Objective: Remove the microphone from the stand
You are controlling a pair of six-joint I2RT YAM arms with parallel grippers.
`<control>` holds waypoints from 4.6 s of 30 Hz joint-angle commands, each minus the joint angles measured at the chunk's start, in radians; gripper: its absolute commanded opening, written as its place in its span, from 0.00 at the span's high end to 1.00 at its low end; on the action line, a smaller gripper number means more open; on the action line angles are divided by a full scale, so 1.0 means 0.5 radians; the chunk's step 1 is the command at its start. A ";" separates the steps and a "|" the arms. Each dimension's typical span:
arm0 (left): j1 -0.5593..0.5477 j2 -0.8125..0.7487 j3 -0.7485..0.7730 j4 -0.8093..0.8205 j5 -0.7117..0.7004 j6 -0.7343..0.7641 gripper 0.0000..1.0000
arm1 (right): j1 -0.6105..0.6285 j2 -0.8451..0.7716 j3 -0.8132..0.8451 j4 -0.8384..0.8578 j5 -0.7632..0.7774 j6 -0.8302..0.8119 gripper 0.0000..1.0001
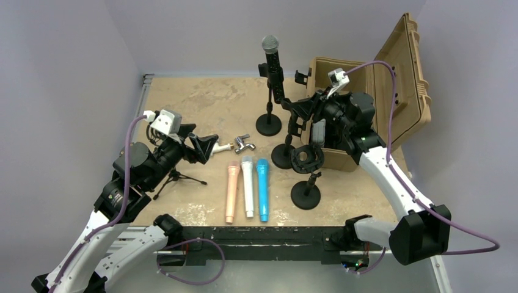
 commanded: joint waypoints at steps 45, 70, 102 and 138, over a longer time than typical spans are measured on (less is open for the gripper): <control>-0.047 -0.040 -0.012 0.094 0.027 0.009 0.26 | 0.383 0.195 0.754 -0.245 1.199 -0.164 0.08; -0.072 -0.026 -0.009 0.085 0.023 0.008 0.26 | 1.116 1.472 2.174 -0.536 3.463 -0.560 0.12; -0.074 0.211 -0.228 0.526 0.301 -0.271 0.23 | 0.880 0.945 1.423 0.048 1.145 -1.738 1.00; 0.546 2.016 0.260 2.575 1.237 0.312 0.14 | 0.271 1.334 1.811 -0.336 -0.275 -1.638 1.00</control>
